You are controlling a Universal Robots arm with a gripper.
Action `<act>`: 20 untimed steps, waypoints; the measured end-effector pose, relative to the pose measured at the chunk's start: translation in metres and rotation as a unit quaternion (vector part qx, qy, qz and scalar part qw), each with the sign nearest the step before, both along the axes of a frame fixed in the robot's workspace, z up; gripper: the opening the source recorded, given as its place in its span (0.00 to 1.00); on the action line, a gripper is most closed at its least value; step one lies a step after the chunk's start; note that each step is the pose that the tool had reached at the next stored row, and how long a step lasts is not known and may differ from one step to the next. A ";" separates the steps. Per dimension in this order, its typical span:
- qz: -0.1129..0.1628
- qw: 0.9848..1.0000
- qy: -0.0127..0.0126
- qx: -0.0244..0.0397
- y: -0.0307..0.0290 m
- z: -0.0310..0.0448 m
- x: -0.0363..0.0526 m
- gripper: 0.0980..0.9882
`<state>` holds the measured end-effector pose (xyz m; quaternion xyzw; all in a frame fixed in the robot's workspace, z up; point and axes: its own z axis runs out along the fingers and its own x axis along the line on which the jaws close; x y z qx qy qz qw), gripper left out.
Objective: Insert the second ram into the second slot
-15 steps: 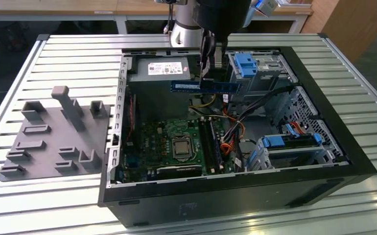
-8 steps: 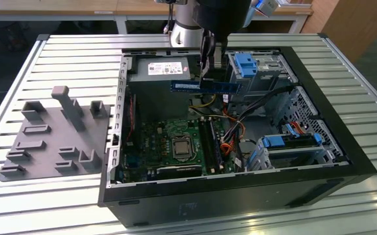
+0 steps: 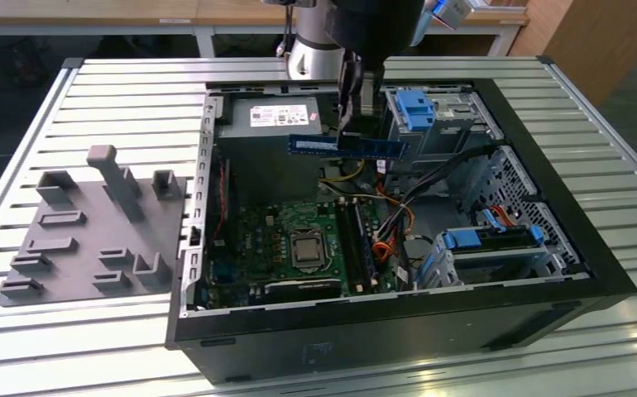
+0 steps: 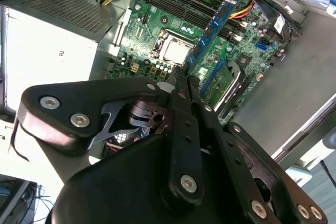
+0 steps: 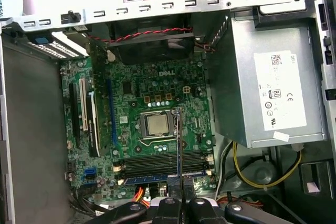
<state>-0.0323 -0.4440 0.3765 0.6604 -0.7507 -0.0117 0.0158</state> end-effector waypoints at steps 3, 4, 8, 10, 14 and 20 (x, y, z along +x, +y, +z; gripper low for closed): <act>-0.007 1.000 0.000 0.000 0.0000 0.0000 0.0000 0.04; -0.009 1.000 0.000 0.000 0.0000 0.0000 0.0000 0.04; -0.018 1.000 0.000 0.000 0.0000 0.0000 0.0000 0.04; -0.022 1.000 0.000 0.000 0.0000 0.0000 0.0000 0.04; -0.028 1.000 0.000 0.000 0.0000 0.0000 0.0000 0.04; -0.038 0.999 0.000 0.000 0.0000 0.0000 0.0000 0.04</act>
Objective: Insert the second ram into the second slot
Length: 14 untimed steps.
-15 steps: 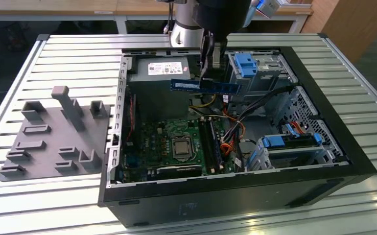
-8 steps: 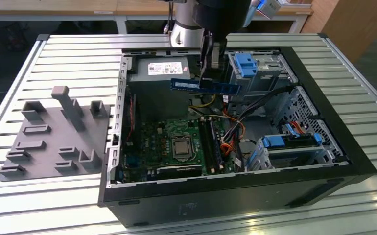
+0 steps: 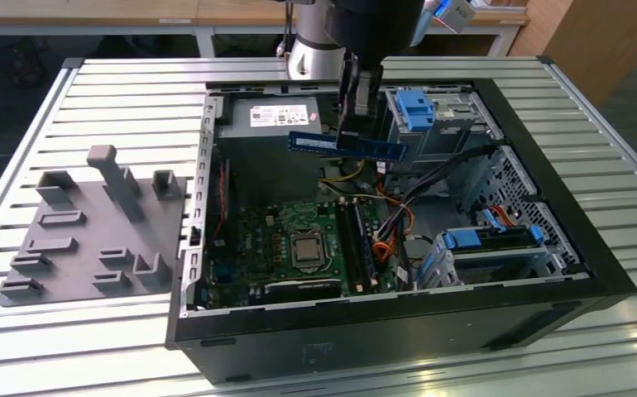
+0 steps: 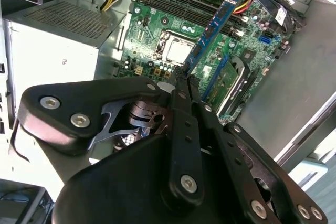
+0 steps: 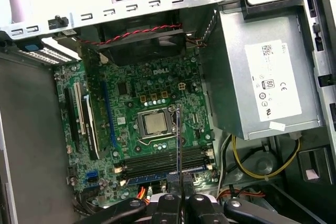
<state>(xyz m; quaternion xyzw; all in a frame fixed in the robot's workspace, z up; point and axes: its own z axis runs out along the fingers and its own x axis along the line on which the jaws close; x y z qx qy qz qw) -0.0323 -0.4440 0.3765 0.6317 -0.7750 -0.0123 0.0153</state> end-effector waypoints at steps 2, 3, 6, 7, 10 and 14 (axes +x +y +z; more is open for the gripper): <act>-0.003 1.000 0.000 0.000 0.0000 0.0000 0.0000 0.04; -0.005 1.000 0.000 0.000 0.0000 0.0000 0.0000 0.04; -0.009 1.000 0.000 0.000 0.0000 0.0000 0.0000 0.04; -0.010 1.000 0.000 0.000 0.0000 0.0000 0.0000 0.04; -0.014 1.000 0.000 0.000 0.0000 0.0000 0.0000 0.04; -0.020 1.000 0.000 0.000 0.0000 0.0000 0.0000 0.04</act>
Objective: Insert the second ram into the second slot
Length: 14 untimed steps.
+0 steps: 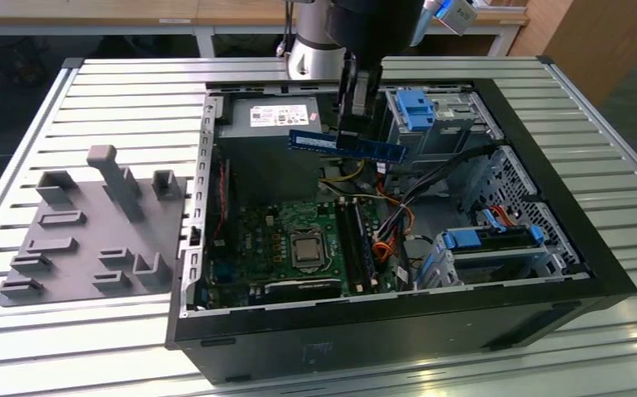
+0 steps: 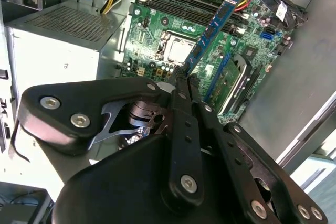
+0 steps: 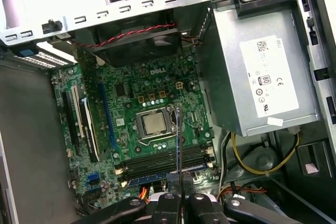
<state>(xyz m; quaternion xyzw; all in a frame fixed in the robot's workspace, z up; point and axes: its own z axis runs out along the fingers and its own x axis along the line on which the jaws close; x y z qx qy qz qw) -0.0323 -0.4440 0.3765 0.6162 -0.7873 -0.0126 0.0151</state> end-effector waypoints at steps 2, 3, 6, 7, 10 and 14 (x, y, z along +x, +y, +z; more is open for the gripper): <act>-0.003 1.000 0.000 0.000 0.0000 0.0000 0.0000 0.04; -0.004 1.000 0.000 0.000 0.0000 0.0000 0.0000 0.04; -0.008 1.000 0.000 0.000 0.0000 0.0000 0.0000 0.04; -0.009 1.000 0.000 0.000 0.0000 0.0000 0.0000 0.04; -0.013 1.000 0.000 0.000 0.0000 0.0000 0.0000 0.04; -0.019 1.000 0.000 0.000 0.0000 0.0000 0.0000 0.04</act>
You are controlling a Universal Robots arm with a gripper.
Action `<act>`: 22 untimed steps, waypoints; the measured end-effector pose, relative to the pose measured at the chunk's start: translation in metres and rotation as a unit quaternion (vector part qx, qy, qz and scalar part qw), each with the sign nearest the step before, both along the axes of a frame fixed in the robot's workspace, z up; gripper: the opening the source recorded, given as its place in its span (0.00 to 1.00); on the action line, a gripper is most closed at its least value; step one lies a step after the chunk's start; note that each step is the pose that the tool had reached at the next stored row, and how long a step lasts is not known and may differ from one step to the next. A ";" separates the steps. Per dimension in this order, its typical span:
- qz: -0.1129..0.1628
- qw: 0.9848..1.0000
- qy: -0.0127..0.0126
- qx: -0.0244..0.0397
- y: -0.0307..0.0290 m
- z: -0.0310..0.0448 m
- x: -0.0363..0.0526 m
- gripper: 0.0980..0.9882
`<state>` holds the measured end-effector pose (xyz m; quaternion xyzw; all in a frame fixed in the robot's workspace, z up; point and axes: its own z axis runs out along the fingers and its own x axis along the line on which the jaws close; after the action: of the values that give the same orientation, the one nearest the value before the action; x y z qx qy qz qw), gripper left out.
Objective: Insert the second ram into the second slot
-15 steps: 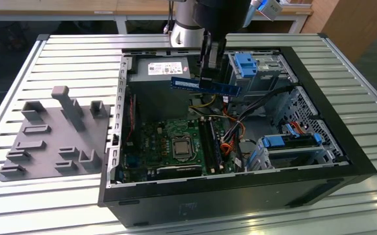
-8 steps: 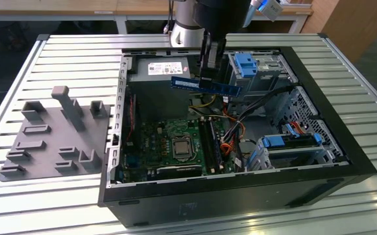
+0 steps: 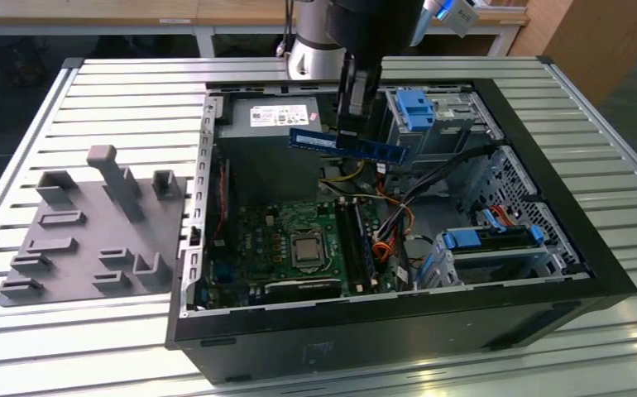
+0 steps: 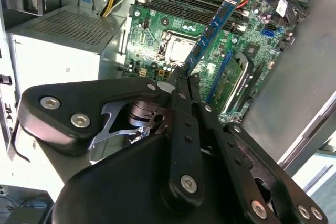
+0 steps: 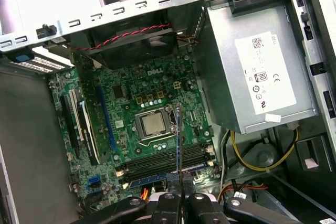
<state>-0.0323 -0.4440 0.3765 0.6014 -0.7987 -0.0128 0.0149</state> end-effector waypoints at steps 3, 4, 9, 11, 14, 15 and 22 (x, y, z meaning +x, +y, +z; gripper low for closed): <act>-0.004 1.000 0.000 0.000 0.0000 0.0000 0.0000 0.04; -0.005 1.000 0.000 0.000 0.0000 0.0000 0.0000 0.04; -0.012 1.000 0.000 0.000 0.0000 0.0000 0.0000 0.04; -0.015 1.000 0.000 0.000 0.0000 0.0000 0.0000 0.04; -0.019 1.000 0.000 0.000 0.0000 0.0000 0.0000 0.04; -0.020 1.000 0.000 0.000 0.0000 0.0000 0.0000 0.04; -0.031 1.000 0.000 0.000 0.0000 0.0000 0.0000 0.04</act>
<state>-0.0323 -0.4440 0.3765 0.5763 -0.8170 -0.0133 0.0145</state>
